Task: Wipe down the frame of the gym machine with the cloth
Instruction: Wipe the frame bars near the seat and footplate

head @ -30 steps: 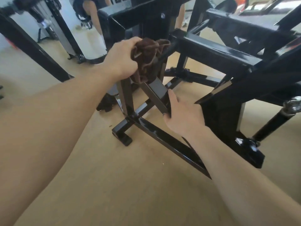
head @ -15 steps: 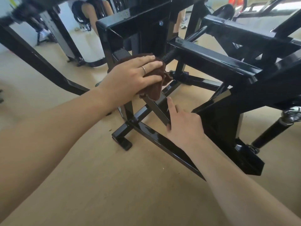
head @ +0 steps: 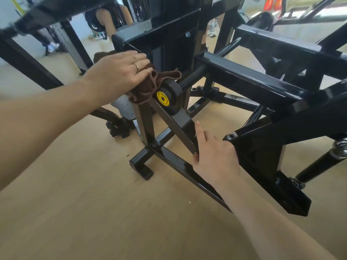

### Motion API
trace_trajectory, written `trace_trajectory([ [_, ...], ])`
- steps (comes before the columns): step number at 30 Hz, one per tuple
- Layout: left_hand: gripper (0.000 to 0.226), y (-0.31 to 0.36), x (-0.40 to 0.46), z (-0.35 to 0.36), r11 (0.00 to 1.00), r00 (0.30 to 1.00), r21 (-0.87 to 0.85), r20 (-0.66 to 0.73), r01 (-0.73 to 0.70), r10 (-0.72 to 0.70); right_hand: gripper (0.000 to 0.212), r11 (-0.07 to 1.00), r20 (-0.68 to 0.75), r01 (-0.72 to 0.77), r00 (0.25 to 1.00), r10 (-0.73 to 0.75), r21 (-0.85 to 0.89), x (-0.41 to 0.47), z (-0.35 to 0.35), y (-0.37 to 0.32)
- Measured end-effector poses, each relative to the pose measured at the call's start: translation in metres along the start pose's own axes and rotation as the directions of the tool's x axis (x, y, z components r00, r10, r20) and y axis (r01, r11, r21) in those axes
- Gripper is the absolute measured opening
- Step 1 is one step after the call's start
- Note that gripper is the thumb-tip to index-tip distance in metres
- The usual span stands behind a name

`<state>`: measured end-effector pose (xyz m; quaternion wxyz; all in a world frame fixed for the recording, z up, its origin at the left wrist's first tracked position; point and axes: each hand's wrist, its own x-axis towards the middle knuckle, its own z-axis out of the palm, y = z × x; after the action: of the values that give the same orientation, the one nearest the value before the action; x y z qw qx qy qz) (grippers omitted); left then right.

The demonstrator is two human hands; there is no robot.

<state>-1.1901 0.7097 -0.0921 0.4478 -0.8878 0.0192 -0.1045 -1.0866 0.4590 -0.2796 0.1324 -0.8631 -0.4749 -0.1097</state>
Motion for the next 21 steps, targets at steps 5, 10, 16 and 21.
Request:
trace_trajectory([
  [5, 0.065, 0.046, 0.003, 0.002, 0.955, 0.958, -0.076, 0.018, 0.286, -0.285, 0.094, 1.000, -0.044, -0.005, 0.999, 0.005, -0.004, 0.000, 0.005, -0.001],
  [10, 0.081, 0.077, -0.008, -0.010, 0.788, 0.885, -0.420, 0.098, 0.451, -0.455, 0.094, 1.000, -0.038, -0.013, 0.999, 0.013, -0.013, 0.000, 0.006, -0.002],
  [16, 0.072, 0.060, -0.015, -0.015, 0.855, 0.931, -0.368, 0.159, 0.365, -0.329, 0.093, 1.000, -0.020, -0.008, 1.000, 0.008, -0.004, -0.001, 0.002, 0.000],
  [21, 0.065, 0.078, -0.031, -0.019, 0.779, 0.900, -0.451, 0.183, 0.435, -0.396, 0.092, 1.000, -0.012, -0.013, 1.000, 0.012, -0.011, -0.001, -0.001, -0.003],
])
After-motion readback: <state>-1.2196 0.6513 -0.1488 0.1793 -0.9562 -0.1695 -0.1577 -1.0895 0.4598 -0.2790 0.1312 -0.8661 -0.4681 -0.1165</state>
